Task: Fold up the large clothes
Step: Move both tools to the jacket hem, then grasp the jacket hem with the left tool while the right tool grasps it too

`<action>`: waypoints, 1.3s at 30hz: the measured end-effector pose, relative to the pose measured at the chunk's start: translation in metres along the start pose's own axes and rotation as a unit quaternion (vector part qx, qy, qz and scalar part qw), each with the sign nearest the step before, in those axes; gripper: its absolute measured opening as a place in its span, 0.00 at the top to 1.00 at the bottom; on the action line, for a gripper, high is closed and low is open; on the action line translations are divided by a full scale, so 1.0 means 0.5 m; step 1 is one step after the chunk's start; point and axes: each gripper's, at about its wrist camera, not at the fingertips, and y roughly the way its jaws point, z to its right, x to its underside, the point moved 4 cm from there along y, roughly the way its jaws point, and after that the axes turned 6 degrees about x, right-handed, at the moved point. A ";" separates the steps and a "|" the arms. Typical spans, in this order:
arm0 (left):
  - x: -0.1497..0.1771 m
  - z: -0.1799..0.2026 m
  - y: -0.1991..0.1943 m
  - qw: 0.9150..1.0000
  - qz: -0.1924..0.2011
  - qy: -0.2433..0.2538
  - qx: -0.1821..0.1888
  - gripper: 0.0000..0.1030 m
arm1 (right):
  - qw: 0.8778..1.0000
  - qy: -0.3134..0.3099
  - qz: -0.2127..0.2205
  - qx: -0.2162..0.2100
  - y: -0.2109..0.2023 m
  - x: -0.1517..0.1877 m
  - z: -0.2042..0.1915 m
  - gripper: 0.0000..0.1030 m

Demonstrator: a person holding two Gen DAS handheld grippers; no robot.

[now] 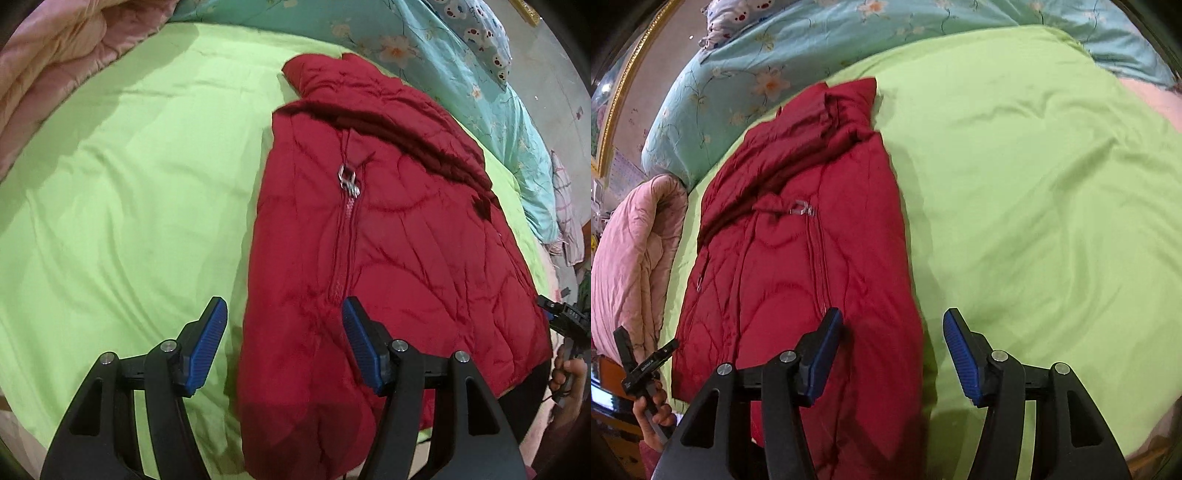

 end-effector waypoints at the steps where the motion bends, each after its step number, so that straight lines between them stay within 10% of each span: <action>1: 0.004 0.000 0.000 1.000 -0.003 -0.001 0.003 0.38 | 1.000 -0.001 -0.004 -0.004 0.001 0.005 0.000 0.43; 23: 0.094 0.034 0.014 0.997 -0.056 0.017 0.059 0.29 | 0.996 -0.062 -0.035 -0.050 -0.024 0.101 -0.052 0.42; 39: 0.115 0.046 0.023 0.994 -0.057 0.042 0.078 0.31 | 0.994 -0.083 -0.031 -0.062 -0.022 0.108 -0.059 0.65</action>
